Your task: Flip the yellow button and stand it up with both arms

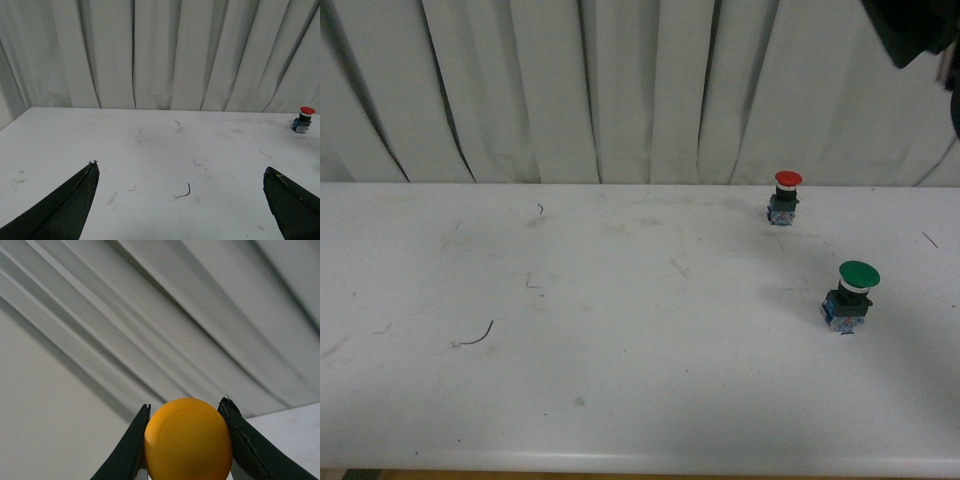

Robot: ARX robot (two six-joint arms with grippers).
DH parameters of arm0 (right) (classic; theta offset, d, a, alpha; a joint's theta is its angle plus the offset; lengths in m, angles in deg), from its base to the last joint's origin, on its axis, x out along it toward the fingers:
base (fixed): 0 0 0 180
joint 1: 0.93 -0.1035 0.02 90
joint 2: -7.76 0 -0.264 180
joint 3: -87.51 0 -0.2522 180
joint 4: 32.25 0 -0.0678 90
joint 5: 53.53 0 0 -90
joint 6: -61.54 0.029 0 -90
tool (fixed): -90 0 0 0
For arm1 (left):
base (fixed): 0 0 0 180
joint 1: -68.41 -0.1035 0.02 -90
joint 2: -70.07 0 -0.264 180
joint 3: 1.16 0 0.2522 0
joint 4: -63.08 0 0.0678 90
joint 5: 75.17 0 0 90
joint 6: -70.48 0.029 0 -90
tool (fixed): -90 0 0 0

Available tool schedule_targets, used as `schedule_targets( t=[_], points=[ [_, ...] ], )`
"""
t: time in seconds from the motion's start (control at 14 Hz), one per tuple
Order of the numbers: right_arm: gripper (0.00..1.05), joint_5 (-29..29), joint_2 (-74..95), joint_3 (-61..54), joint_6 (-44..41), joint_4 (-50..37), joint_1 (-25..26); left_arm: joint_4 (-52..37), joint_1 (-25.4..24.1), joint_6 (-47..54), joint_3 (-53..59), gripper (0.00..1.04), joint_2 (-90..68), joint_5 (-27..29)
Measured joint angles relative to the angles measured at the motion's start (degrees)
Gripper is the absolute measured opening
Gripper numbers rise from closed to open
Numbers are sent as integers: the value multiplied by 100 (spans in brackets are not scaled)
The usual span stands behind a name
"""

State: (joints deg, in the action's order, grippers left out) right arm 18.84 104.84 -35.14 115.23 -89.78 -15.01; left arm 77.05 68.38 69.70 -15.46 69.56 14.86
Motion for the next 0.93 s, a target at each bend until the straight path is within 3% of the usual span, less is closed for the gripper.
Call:
schedule_targets(
  t=[0.14,0.29,0.43,0.57,0.93],
  points=[
    [36,782,-160,308,-1996,1139,232,0,0,-2,-2,98,0,0],
    [36,1484,-57,415,-3998,1519,581,-2,0,0,-2,98,0,0],
    [36,1829,96,614,-5289,1648,857,-2,0,-2,-2,98,0,0],
    [36,2092,339,896,-5993,2074,981,0,0,-2,-2,98,0,0],
    [36,2483,1416,2068,-6096,3694,1029,0,0,-2,-2,98,0,0]
  ],
)
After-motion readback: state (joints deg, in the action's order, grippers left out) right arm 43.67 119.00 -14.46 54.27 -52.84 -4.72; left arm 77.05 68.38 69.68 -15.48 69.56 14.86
